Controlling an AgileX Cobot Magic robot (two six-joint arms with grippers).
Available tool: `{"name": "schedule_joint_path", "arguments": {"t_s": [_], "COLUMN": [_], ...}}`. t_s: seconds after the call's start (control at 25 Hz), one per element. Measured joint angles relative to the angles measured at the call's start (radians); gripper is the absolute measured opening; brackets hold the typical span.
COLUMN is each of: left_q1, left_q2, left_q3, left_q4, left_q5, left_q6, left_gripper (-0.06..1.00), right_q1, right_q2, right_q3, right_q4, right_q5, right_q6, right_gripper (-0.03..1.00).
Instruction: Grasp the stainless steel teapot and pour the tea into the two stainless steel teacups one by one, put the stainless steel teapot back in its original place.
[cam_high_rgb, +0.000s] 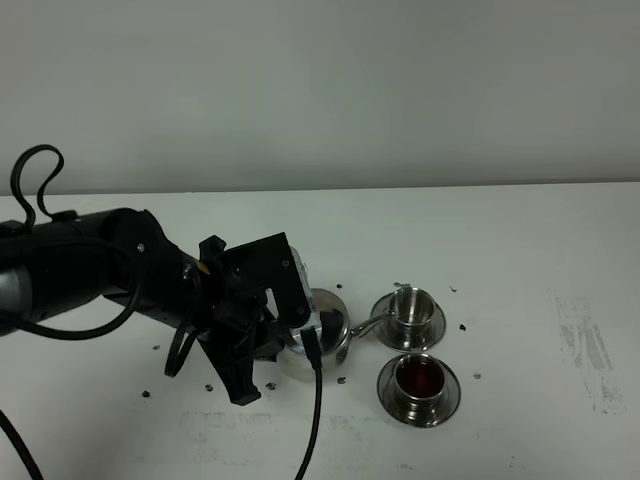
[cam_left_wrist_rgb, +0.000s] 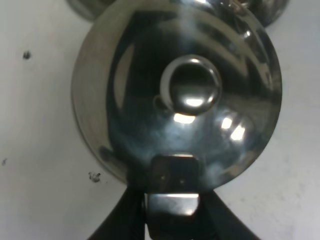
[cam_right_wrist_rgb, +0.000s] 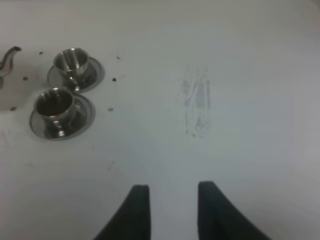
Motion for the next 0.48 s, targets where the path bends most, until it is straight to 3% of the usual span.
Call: {"name": "schedule_joint_path", "arguments": {"t_s": [0.24, 0.48], "left_q1": [0.001, 0.001], "left_q2": [0.000, 0.004], "left_q3": [0.071, 0.090], "left_q4": [-0.068, -0.205], "left_q5": [-0.107, -0.138], "left_q6": [0.005, 0.027], "left_gripper": [0.24, 0.24], "right_q1": [0.000, 0.000], "right_q2": [0.000, 0.000], "right_q3": [0.000, 0.000], "right_q4": [0.000, 0.000], "right_q5": [0.000, 0.000], "right_q6": [-0.001, -0.001], "right_gripper": [0.22, 0.22]}}
